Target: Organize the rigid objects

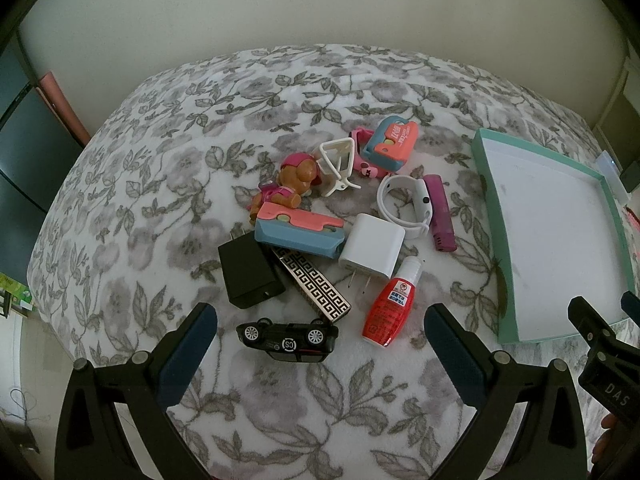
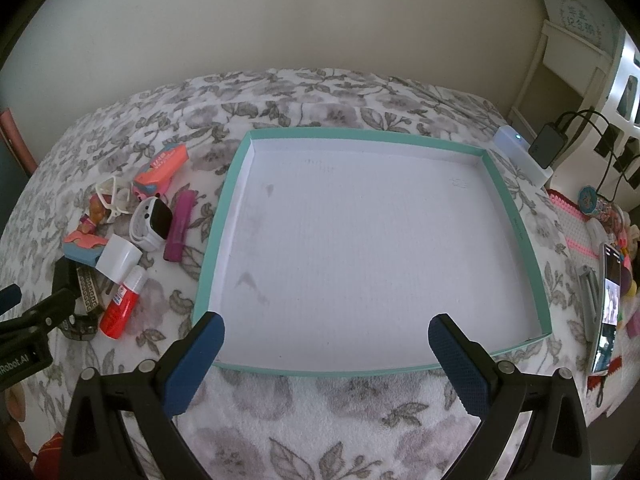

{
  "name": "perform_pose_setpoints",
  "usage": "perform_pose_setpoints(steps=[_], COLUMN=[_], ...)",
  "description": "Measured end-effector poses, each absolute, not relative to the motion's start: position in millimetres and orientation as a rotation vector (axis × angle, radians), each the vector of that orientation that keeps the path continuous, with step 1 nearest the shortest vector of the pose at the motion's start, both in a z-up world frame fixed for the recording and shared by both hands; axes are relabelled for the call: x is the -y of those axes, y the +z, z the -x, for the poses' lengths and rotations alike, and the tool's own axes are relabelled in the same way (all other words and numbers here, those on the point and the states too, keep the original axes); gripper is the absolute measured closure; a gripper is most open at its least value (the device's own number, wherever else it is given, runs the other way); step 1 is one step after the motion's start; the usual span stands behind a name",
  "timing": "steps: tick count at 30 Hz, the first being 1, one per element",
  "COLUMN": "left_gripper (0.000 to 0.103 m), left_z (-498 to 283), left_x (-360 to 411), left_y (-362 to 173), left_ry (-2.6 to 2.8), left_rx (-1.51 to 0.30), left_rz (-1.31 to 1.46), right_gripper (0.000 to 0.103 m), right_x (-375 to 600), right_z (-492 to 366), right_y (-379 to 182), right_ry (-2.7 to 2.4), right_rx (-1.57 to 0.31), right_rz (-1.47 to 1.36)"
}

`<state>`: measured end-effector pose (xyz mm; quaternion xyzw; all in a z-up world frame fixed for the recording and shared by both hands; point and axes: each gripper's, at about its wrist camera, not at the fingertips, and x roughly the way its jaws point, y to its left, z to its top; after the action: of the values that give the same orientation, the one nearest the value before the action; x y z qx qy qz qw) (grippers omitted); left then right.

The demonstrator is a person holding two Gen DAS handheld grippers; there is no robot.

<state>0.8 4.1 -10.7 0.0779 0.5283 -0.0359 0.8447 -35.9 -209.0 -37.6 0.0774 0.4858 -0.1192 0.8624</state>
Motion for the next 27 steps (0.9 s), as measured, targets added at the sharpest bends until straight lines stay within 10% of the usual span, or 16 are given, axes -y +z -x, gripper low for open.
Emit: perform_pose_setpoints(steps=[27], left_gripper=[0.0], left_z=[-9.4], left_x=[-66.6], left_y=[23.5], left_ry=[0.069], left_rx=[-1.051], left_rz=[-0.022], right_gripper=[0.0], right_x=[166.1], right_z=[23.1], right_y=[3.4], right_ry=[-0.022], right_rx=[-0.928], right_rz=[-0.21])
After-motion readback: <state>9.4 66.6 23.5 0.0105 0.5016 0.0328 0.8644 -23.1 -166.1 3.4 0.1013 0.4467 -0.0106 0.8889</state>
